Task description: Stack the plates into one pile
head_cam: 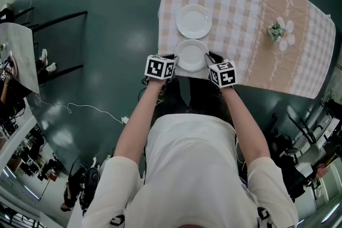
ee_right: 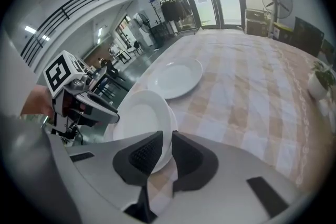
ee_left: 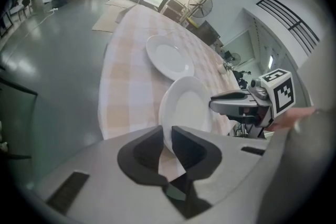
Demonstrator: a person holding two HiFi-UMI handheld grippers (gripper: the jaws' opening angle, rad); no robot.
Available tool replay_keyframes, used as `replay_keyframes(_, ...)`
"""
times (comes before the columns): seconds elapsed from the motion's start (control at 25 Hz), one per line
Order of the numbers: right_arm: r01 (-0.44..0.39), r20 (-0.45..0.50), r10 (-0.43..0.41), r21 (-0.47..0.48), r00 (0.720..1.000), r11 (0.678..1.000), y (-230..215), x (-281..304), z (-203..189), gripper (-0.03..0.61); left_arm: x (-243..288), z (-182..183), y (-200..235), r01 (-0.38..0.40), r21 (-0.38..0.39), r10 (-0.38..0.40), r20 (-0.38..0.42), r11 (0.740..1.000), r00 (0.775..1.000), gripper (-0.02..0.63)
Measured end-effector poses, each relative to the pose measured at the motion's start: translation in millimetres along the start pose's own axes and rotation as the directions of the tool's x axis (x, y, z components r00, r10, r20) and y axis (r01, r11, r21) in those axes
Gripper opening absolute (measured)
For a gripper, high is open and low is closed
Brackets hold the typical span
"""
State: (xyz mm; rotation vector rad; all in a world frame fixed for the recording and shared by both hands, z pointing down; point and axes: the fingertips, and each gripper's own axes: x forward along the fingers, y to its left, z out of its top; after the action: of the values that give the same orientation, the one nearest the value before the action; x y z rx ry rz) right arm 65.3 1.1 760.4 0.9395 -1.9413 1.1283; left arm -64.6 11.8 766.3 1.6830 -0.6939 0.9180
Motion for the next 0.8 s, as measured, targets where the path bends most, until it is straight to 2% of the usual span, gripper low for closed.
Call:
replay_keyframes(0.32, 0.028, -0.015, -0.028, -0.030, 0.999, 0.999, -1.7, -0.5, -2.2, 0.074, 1.5, -3.8, -2.5, 0.018, 0.033, -0.018, -0.017, 0.999, 1.000, 0.061)
replay_keyframes(0.44, 0.038, -0.020, -0.039, -0.050, 0.999, 0.998, -0.7, -0.5, -3.8, 0.078, 1.9, -7.3, -1.6, -0.003, 0.080, 0.006, -0.028, 0.997, 1.000, 0.078)
replay_keyframes(0.56, 0.039, -0.014, -0.040, -0.048, 0.999, 0.998, 0.2, -0.7, -4.2, 0.087, 5.4, -17.3, 2.5, -0.022, 0.096, 0.026, -0.039, 0.995, 0.999, 0.127)
replay_keyframes(0.8, 0.037, -0.006, -0.038, -0.042, 0.999, 0.998, 3.3, -2.0, -5.9, 0.087, 2.5, -19.2, -2.6, 0.013, 0.108, -0.011, -0.016, 0.994, 1.000, 0.156)
